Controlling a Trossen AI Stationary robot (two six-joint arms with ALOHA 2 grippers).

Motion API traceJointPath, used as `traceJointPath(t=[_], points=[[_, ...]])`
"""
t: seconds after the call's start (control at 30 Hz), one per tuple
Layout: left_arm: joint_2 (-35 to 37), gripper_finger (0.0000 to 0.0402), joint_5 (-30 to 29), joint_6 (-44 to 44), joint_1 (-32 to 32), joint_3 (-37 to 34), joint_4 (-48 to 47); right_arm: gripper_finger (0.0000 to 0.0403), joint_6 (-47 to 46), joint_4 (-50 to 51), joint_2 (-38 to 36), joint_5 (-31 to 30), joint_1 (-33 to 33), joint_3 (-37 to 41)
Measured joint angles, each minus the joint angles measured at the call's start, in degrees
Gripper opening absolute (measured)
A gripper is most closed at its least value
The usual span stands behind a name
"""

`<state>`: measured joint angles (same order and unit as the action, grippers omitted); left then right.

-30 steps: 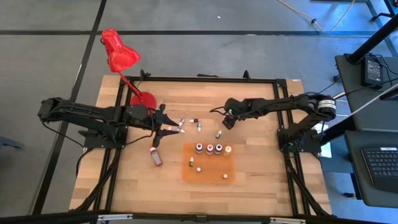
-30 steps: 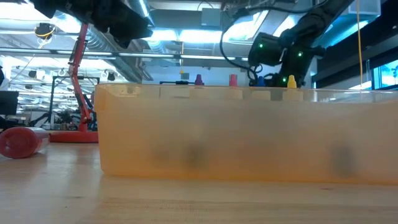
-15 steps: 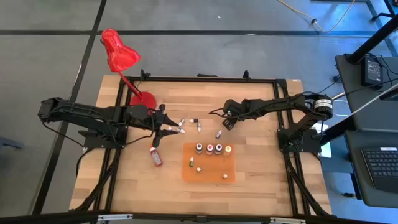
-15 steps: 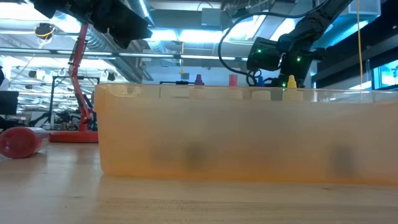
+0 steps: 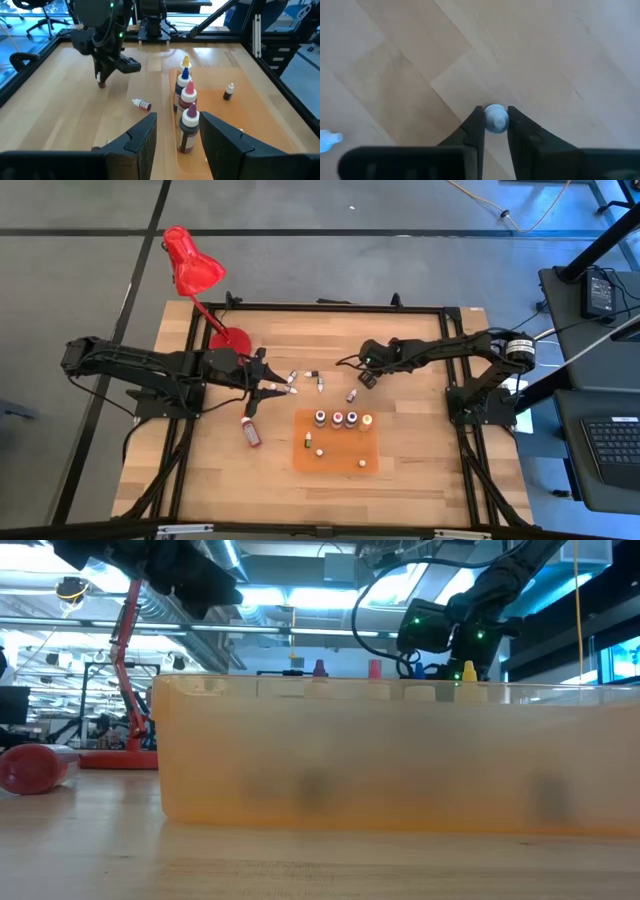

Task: Pick & Place food coloring
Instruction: Put the top small red food coloring bottle into the orange bin

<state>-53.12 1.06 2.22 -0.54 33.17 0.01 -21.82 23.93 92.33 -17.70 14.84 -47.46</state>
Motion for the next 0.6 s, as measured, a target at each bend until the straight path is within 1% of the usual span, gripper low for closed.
traceJointPath(t=[0.1, 0.27, 0.37, 0.47, 0.6], points=[[0.0, 0.0144, -0.04, 0.0, 0.0, 0.0, -0.43, 0.0063, -0.13, 4.01, -1.4, -1.84, -1.54, -2.24], [0.0, 0.0144, -0.07, 0.0, 0.0, 0.0, -0.46, 0.0063, -1.83, 14.29, -5.22, -4.28, -6.9, -10.58], [0.0, 0.0143, -0.11, -0.71, 0.0, 0.0, -0.46, 0.0063, -3.56, 17.83, -6.69, -4.49, -12.18, -16.89], [0.0, 0.0143, -0.19, -2.05, 0.0, 0.0, -0.48, 0.0063, -6.28, 20.82, -6.75, -4.74, -18.81, -22.16], [0.0, 0.0144, -0.24, -2.12, 0.0, 0.0, -0.46, 0.0063, -10.59, 20.05, -6.79, -5.36, -28.57, -25.67]])
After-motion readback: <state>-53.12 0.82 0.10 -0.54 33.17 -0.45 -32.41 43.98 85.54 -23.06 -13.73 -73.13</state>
